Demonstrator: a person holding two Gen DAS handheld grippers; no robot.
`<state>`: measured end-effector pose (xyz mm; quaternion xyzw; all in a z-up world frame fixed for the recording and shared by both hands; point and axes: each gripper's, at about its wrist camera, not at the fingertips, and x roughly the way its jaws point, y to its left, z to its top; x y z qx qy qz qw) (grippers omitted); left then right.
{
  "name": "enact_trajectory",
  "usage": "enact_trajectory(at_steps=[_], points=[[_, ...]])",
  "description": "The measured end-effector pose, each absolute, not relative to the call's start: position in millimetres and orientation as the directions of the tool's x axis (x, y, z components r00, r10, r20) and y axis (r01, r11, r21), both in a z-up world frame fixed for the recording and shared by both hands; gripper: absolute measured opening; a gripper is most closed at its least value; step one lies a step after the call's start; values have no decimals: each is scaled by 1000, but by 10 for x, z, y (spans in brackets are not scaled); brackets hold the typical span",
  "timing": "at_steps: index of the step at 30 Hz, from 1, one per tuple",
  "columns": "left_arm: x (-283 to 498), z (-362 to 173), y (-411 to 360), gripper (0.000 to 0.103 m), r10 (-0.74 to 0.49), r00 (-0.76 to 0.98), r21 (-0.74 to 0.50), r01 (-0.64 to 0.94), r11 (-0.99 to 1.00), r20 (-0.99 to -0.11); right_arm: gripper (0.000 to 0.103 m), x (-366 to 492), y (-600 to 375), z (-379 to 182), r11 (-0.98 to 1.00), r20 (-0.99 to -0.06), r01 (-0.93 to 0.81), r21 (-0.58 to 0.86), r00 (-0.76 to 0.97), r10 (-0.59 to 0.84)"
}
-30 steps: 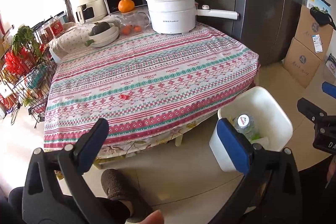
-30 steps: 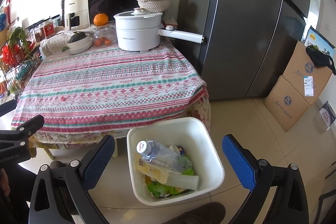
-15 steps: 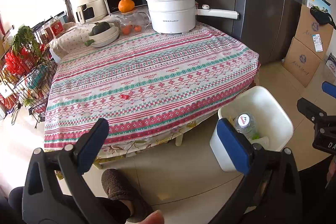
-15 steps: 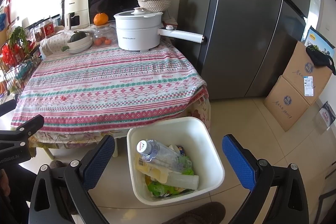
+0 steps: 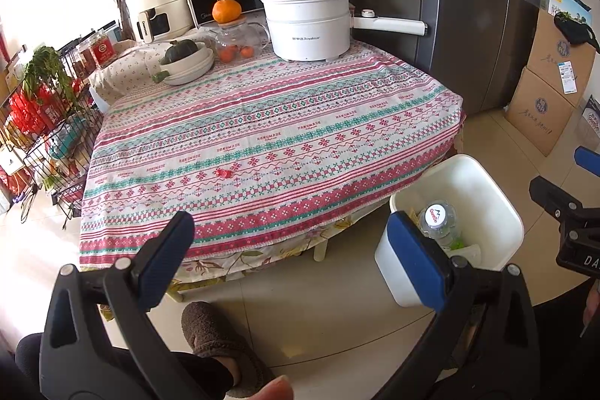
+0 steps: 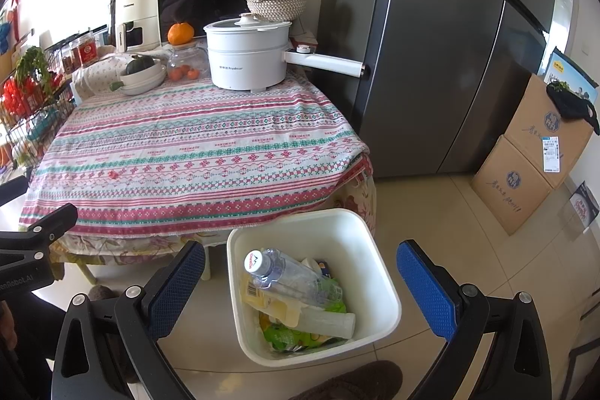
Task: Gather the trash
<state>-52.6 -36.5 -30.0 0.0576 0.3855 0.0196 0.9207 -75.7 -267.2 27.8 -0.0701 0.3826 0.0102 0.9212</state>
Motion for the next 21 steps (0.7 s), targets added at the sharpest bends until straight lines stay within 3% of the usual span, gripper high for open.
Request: enact_trajectory(at_steps=[21], points=[[-534, -281, -382, 102, 77, 704, 109, 1, 994, -706, 103, -758, -2682, 282, 991, -697, -64, -120, 716, -38]])
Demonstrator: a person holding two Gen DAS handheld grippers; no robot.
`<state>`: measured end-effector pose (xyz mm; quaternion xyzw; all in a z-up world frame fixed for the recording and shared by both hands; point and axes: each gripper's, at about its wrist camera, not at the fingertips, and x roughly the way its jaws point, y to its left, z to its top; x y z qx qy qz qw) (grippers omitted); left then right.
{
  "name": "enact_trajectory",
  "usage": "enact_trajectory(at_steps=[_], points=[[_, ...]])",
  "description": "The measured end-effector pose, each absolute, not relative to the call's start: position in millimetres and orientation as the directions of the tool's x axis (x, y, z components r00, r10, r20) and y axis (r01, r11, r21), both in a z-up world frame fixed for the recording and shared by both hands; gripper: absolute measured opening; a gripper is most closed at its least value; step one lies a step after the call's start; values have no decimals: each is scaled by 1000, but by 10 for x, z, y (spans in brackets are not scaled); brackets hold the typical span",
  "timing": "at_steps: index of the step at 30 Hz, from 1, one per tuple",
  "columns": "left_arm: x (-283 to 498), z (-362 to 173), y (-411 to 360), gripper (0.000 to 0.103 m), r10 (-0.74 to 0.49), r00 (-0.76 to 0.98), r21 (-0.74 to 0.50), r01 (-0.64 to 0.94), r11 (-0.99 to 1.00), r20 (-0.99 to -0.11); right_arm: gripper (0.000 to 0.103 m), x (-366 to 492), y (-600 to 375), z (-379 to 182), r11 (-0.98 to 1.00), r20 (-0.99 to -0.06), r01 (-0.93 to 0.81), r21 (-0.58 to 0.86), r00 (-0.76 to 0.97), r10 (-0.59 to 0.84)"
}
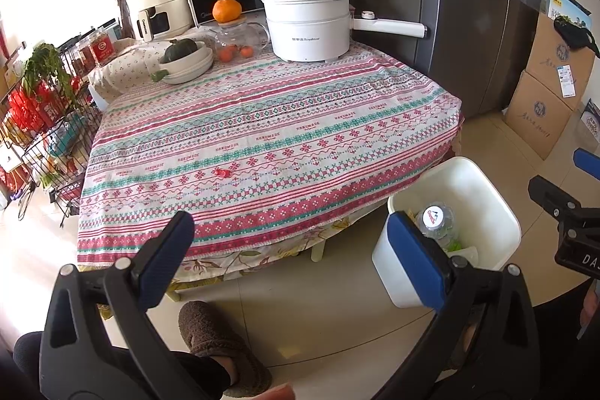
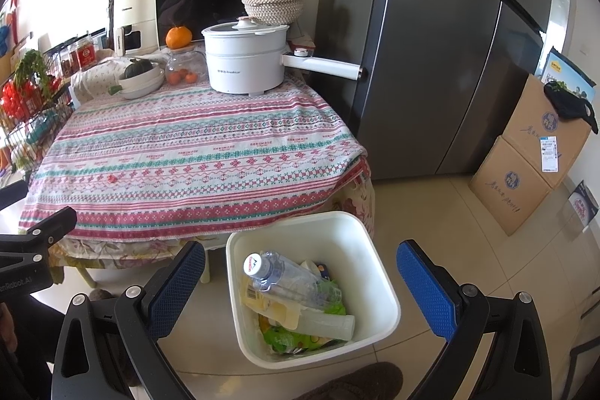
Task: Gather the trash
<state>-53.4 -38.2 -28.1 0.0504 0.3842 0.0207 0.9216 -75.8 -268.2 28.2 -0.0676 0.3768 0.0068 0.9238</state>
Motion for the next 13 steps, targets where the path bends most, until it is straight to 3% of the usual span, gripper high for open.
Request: enact_trajectory(at_steps=[13], points=[[-541, -245, -332, 102, 65, 707, 82, -11, 997, -704, 103, -747, -2635, 332, 991, -681, -67, -118, 731, -32]])
